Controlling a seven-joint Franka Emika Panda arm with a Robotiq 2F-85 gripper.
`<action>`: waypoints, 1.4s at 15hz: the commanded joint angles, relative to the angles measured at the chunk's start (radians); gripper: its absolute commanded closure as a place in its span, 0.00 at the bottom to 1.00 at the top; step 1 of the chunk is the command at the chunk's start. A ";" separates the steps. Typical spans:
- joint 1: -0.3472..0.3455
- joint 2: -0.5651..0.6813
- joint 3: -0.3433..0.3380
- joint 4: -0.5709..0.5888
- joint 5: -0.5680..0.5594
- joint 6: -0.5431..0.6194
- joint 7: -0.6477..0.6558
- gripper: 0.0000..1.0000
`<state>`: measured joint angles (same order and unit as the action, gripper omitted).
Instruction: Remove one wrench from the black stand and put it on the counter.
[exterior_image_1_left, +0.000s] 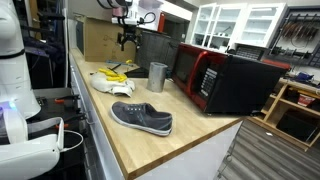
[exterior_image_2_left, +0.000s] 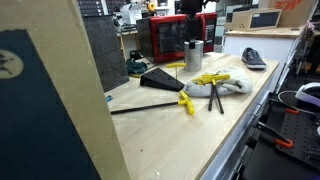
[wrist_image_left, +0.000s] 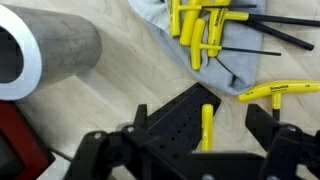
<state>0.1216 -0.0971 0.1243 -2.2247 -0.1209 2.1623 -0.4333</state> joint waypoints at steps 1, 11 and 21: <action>0.004 0.087 -0.002 0.083 -0.044 0.020 0.032 0.00; -0.033 0.388 -0.062 0.343 -0.044 0.013 0.297 0.00; 0.003 0.560 -0.092 0.488 -0.068 0.029 0.497 0.80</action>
<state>0.0977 0.4223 0.0513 -1.7911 -0.1596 2.1878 -0.0065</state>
